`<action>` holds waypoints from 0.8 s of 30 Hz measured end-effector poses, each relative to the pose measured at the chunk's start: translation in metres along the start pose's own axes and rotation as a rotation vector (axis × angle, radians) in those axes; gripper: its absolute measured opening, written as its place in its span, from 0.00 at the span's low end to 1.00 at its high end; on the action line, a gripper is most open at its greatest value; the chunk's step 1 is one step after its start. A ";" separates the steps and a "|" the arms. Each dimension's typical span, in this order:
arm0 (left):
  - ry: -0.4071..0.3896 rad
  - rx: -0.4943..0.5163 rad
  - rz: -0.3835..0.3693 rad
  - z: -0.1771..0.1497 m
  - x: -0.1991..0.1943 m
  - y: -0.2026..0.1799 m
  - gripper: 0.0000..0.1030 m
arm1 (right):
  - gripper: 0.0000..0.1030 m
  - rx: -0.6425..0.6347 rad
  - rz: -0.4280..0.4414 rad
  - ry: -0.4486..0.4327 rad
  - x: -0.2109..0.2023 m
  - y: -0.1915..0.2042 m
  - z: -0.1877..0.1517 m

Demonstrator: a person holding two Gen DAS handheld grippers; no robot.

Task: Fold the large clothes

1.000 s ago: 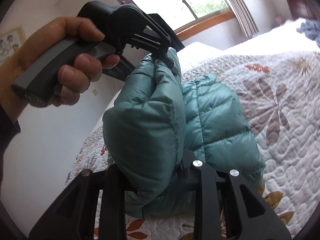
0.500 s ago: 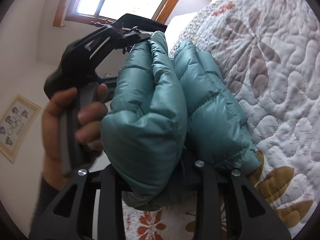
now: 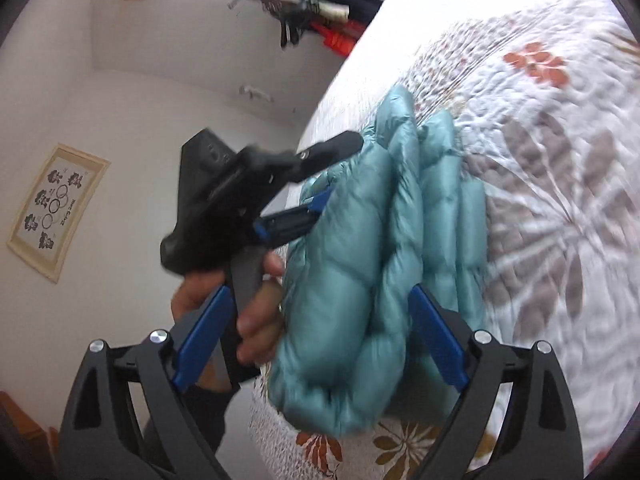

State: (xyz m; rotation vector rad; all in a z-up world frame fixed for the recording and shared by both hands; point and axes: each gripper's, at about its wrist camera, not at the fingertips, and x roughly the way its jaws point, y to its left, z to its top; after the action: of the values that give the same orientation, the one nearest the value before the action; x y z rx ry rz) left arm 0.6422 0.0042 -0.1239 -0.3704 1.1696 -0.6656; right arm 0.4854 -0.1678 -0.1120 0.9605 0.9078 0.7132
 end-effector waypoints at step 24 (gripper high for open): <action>-0.236 -0.101 -0.335 -0.008 -0.086 0.035 0.61 | 0.24 -0.044 -0.148 0.111 0.059 -0.030 0.088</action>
State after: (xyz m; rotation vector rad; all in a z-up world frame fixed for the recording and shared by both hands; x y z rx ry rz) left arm 0.6246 0.0874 -0.0856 -0.7213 0.9249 -0.8297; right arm 0.5931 -0.1631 -0.1336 0.8116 1.0452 0.6624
